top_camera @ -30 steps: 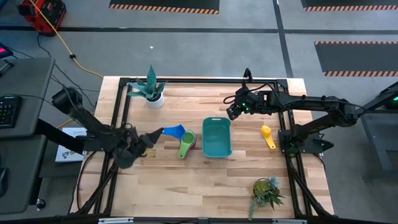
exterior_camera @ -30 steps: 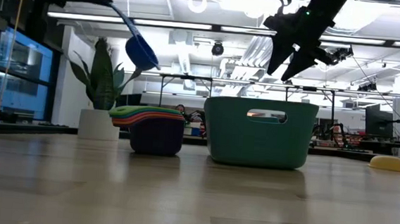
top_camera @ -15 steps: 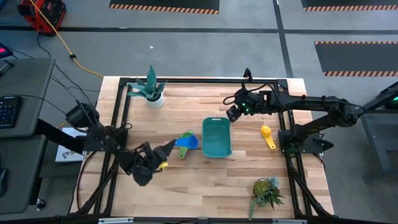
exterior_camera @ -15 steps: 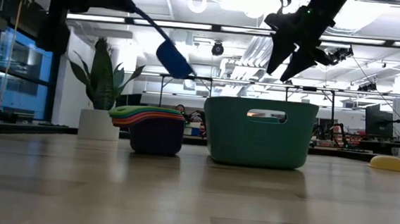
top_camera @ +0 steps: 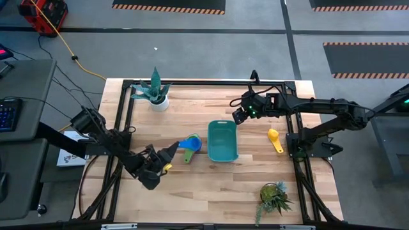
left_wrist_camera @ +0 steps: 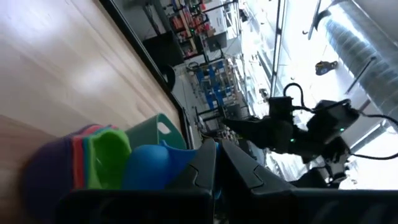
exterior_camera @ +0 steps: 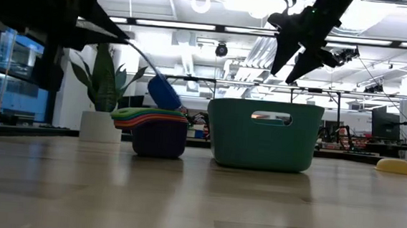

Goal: Nest measuring cups in basket
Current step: Stack the blue measuring cup on top of the green measuring cup

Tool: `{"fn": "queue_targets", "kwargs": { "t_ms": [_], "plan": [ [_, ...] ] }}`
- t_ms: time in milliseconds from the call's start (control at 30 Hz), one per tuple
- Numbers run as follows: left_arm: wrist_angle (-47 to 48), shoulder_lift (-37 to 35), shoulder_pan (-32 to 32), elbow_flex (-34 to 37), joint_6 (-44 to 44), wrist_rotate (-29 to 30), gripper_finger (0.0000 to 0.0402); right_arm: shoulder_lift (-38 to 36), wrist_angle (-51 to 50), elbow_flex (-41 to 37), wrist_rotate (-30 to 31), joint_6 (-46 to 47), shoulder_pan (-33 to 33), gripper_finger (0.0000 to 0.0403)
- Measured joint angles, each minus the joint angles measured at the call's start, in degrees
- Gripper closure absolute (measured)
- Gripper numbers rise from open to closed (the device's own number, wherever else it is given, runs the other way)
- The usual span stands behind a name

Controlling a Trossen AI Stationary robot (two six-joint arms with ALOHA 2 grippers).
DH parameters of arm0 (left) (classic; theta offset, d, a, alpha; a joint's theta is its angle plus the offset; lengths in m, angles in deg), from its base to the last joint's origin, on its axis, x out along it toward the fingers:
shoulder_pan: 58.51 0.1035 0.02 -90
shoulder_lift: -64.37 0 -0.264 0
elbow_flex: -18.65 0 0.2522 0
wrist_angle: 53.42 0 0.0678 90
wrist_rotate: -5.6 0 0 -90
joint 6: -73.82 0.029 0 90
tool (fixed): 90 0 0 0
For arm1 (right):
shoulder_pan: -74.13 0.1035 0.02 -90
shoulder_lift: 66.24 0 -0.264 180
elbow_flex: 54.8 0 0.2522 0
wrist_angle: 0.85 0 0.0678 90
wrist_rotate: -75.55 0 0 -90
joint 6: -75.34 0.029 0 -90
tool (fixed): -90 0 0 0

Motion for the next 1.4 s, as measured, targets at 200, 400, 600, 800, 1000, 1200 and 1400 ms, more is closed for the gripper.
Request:
{"fn": "queue_targets", "kwargs": {
  "t_ms": [200,400,600,800,1000,1200,1400],
  "plan": [
    [0.0,-0.4,1.6,1.6,-1.0,0.0,0.0401,0.0,0.1,0.0,0.0,0.3,0.0,0.0179],
    [0.0,-0.4,2.7,1.6,0.7,0.0,0.0395,0.0,0.3,0.0,0.0,-0.1,0.0,0.0179],
    [0.5,-0.4,2.8,1.6,1.7,-1.4,0.0378,0.0,0.3,0.0,0.3,-0.5,0.0,0.0179],
    [0.5,-0.4,2.8,1.6,2.5,-3.4,0.0345,0.0,0.3,0.0,0.9,-0.6,0.0,0.0179],
    [1.0,-0.4,2.8,1.6,2.6,-3.6,0.0296,0.0,0.3,0.0,0.9,-0.6,0.0,0.0179],
    [1.0,-0.4,1.8,1.6,2.6,-4.3,0.0247,0.0,0.3,0.0,0.9,-0.6,0.0,0.0179],
    [1.2,-0.4,-1.2,1.6,5.7,-7.2,0.0219,0.0,0.3,0.0,0.8,-0.6,0.0,0.0179]
  ]
}}
